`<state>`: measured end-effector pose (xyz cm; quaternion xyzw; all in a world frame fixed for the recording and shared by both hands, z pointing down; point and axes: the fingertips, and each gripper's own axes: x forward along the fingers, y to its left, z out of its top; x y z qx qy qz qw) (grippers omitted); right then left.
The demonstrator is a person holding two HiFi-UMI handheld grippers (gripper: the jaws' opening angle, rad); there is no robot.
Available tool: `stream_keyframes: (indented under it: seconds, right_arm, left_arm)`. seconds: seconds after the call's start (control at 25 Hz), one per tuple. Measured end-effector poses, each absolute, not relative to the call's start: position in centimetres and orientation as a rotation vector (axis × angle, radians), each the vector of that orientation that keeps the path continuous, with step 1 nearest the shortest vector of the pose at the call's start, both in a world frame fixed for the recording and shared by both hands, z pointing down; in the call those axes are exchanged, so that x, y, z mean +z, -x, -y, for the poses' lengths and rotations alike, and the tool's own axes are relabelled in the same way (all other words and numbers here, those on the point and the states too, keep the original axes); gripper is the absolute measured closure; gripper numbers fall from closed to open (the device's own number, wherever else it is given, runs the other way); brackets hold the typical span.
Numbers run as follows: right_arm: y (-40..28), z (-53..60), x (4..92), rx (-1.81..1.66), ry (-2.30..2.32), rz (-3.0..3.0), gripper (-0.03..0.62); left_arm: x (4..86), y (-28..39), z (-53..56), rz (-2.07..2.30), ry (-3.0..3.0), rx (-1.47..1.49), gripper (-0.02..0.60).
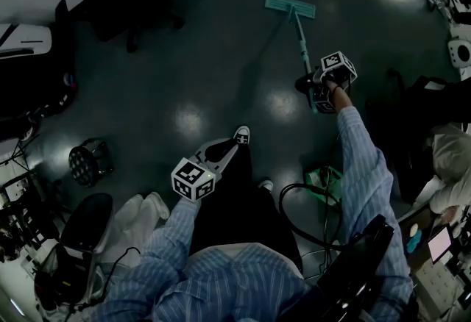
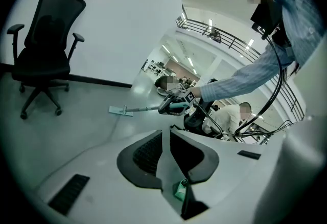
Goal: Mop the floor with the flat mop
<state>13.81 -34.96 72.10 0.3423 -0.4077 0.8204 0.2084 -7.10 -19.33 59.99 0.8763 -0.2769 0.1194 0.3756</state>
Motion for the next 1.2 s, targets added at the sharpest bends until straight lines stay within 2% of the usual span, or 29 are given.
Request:
stream_keyframes:
  seconds: [0.64,0.92,1.2]
  right_arm:
    - [-16.5,5.4,71.4,2.272,-0.822,1.134,0.559]
    - [-12.7,-5.6,68.4,2.317,-0.760,1.129,0.559]
    - [-17.2,-21.4,67.8,2.294,-0.717,1.148,0.559]
  left_arm:
    - [57.6,1.0,4.3,0.594,-2.363,0.334,0.538]
    - [54.5,1.5,0.3,0.589,-2.404,0.284,0.538]
    - [53.3,-5.2,-10.7,0.571,-2.456,0.261,0.538]
